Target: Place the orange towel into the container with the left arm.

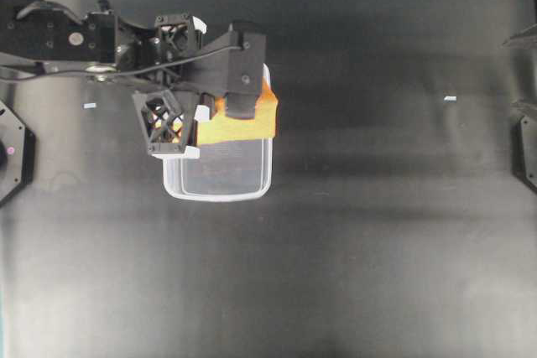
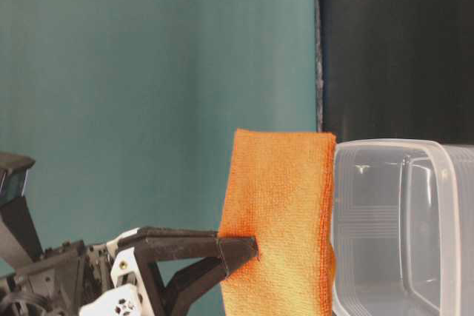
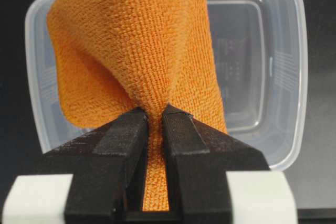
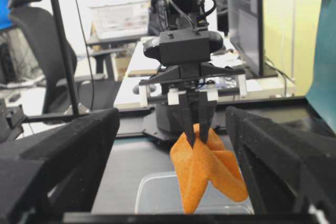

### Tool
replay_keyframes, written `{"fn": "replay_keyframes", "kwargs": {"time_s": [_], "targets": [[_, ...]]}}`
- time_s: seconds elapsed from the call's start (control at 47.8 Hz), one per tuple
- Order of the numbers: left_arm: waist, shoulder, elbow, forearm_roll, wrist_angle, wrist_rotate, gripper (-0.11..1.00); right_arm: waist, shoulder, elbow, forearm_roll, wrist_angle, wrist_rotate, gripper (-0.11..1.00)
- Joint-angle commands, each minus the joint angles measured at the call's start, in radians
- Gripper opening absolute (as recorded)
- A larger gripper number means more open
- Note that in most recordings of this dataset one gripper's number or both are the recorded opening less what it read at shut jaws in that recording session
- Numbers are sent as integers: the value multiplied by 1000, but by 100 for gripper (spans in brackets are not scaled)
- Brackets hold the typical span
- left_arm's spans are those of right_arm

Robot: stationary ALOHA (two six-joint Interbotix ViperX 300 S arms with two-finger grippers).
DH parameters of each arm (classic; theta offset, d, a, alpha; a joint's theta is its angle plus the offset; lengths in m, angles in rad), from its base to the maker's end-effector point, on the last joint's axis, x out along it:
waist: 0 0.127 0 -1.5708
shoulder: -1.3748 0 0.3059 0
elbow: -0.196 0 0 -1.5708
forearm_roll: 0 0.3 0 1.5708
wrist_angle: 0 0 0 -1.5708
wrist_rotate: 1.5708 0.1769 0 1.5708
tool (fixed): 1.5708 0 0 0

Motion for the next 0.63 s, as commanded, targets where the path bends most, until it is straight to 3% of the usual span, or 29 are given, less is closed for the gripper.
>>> {"fn": "replay_keyframes", "kwargs": {"time_s": [0.0, 0.105, 0.293, 0.377, 0.439, 0.607], "targets": [[-2, -37, 11, 2, -35, -3, 6, 0, 9, -8, 5, -11, -2, 79], [-2, -49, 41, 3, -71, -3, 11, -2, 9, -8, 5, -11, -2, 79], [-5, -69, 71, 3, -117, -20, 67, -5, 9, -8, 5, -11, -2, 79], [-8, -69, 66, 3, -120, -32, 85, -3, 9, -8, 3, -11, -3, 79], [-12, -75, 48, 3, -120, -40, 91, -3, 9, -8, 5, -11, -3, 79], [-26, -160, 3, 2, -117, -38, 89, -3, 9, -8, 5, -8, -3, 79]]}}
